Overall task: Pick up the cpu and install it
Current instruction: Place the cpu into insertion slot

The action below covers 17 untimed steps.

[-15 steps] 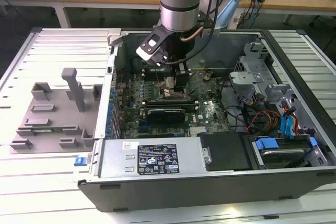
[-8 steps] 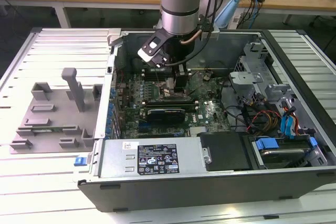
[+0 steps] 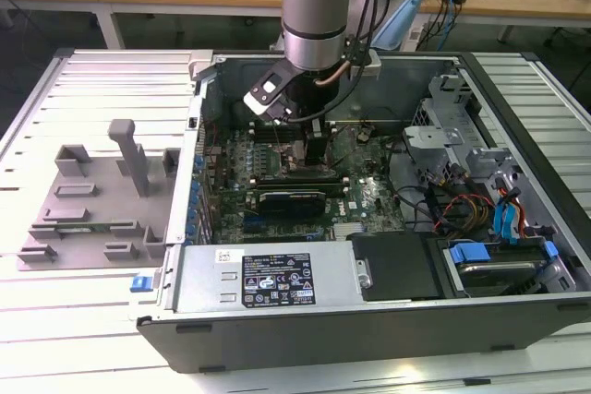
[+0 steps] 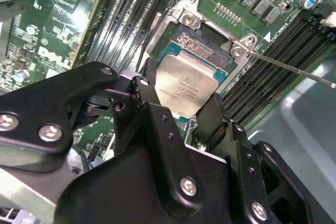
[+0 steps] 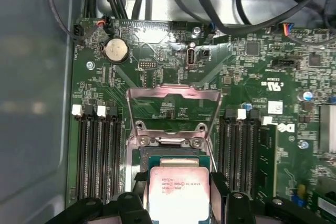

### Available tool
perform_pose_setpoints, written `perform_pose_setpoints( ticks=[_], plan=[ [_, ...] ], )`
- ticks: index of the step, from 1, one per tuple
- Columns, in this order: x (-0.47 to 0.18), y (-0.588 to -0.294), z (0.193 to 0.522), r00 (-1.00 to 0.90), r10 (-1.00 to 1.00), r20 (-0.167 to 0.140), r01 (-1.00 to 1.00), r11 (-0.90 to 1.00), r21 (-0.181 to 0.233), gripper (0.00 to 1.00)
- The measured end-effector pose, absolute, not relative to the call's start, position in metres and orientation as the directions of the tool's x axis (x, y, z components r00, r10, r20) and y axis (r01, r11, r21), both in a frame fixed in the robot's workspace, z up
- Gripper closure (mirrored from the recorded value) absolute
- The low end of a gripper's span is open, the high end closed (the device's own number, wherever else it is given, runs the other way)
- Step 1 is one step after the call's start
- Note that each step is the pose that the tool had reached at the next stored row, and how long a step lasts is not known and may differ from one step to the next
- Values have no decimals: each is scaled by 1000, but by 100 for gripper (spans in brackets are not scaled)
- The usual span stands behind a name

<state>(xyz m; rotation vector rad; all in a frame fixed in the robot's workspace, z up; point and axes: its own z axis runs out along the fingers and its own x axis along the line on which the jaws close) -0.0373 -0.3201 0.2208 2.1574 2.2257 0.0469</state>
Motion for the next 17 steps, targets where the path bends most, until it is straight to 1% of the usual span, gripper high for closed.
perform_pose_setpoints(
  ticks=[5,8,17],
  plan=[
    [-37,-319,217,-30,1000,-9,998,30,51,45],
    [-39,-319,207,-30,1000,-9,998,30,51,45],
    [-40,-316,203,-29,1000,-10,998,29,51,45]
  ],
)
